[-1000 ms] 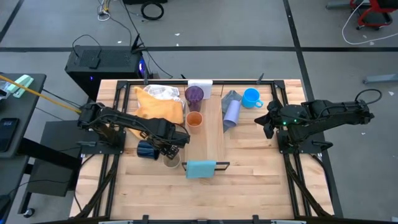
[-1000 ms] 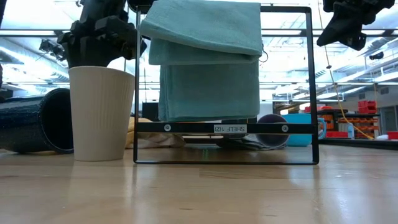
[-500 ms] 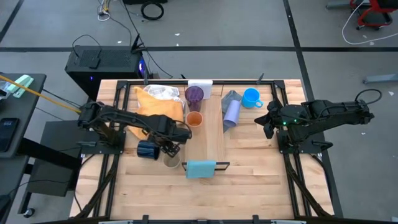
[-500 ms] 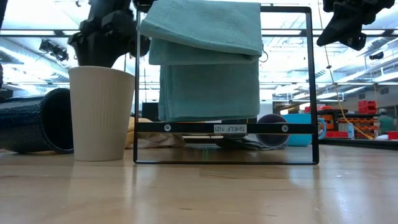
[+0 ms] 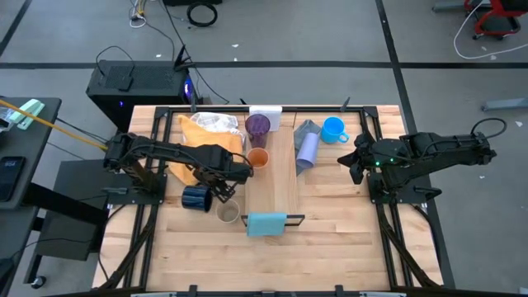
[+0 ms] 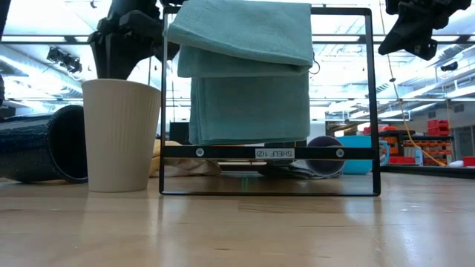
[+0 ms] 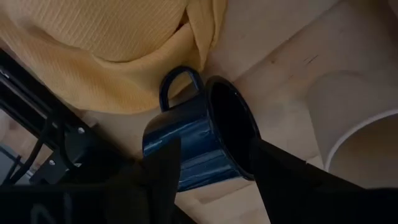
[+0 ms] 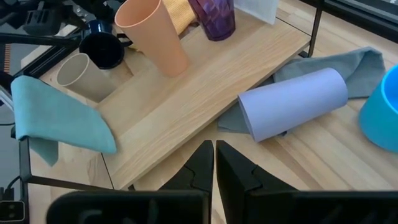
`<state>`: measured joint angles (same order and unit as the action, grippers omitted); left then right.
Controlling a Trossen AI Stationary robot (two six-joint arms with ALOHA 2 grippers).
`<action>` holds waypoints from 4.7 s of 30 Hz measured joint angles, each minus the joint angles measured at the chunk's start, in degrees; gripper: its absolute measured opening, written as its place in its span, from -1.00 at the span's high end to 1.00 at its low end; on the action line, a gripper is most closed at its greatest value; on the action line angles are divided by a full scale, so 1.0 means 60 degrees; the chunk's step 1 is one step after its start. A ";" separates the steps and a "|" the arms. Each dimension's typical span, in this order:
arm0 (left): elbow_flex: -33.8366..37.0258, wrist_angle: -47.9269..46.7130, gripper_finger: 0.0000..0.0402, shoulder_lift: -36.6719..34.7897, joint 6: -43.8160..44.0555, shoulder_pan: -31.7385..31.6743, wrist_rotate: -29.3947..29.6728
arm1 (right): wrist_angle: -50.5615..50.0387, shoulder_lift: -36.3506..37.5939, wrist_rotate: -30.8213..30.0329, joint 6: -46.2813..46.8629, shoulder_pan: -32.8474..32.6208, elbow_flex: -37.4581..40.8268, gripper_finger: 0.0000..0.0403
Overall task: Stack small to large cups/mugs on shelf
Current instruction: Put the dark blue mug on the shelf
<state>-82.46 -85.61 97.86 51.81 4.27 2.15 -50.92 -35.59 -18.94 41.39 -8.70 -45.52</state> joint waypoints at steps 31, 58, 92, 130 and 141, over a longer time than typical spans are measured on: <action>0.0386 0.0366 0.01 0.0000 0.1034 0.0633 0.0215 | 0.0000 0.0004 0.0000 -0.0080 0.0001 0.0000 0.89; 0.0382 0.0092 0.30 0.1202 0.1147 0.0831 0.0206 | 0.0074 0.0002 0.0215 -0.0084 -0.0020 0.0004 0.89; 0.1854 0.1300 0.77 0.1359 0.0254 0.0896 -0.1030 | 0.0080 0.0004 0.0321 -0.0076 -0.0020 0.0004 0.89; 0.0441 -0.0735 -0.16 0.1209 -0.2827 0.1383 -0.2368 | 0.0080 0.0004 0.0423 0.0004 -0.0016 0.0004 0.89; 0.0802 -0.0723 0.00 0.1209 -0.2827 0.1800 -0.1548 | 0.0199 0.0001 0.0463 0.0069 -0.0019 0.0004 0.89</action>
<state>-77.64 -89.95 105.12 34.85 15.07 -7.13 -49.72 -35.59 -16.16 41.80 -8.81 -45.50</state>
